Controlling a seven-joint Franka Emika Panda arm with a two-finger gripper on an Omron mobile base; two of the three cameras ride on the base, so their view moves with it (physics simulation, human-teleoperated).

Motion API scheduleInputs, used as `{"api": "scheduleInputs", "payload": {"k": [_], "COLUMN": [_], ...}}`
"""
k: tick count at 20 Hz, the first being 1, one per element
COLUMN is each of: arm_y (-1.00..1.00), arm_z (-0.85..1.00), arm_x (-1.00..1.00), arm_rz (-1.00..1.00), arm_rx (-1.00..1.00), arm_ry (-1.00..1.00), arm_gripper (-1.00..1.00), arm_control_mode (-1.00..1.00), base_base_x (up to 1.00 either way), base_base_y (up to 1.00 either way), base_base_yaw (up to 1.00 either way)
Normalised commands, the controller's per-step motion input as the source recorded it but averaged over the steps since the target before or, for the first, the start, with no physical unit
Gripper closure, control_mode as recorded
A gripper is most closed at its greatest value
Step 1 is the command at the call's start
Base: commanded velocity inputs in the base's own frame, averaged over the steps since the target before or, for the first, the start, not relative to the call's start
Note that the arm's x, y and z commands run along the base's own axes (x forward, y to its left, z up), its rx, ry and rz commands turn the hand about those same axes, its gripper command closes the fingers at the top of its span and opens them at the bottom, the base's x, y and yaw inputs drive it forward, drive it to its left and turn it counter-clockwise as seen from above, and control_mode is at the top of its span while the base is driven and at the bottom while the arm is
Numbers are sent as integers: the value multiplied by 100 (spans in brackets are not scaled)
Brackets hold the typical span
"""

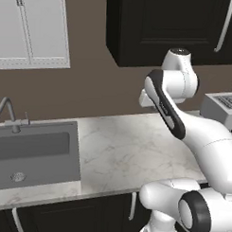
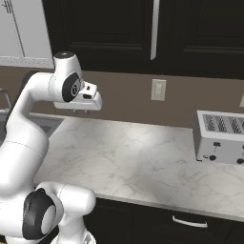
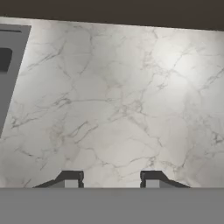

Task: Open the cabinet and move the ladle to the pot. Then close the cabinet.

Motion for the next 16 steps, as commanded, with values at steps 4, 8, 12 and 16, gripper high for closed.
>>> {"api": "scheduleInputs", "payload": {"k": [4,8,12,16], "arm_y": [-12,-48,-65,-72], "arm_z": [0,13,39,42], "arm_x": [-16,-35,-25,-8], "arm_rz": [-3,-6,-15,-14], "arm_rx": [2,2,2,0], "arm_ry": [-1,-15,-20,-17], "arm_gripper": [-100,-100,-100,-100], "arm_control_mode": [-100,-100,-100,-100], "base_base_x": [0,0,0,0], "base_base_y": [0,0,0,0], "base_base_yaw": [0,0,0,0]}}
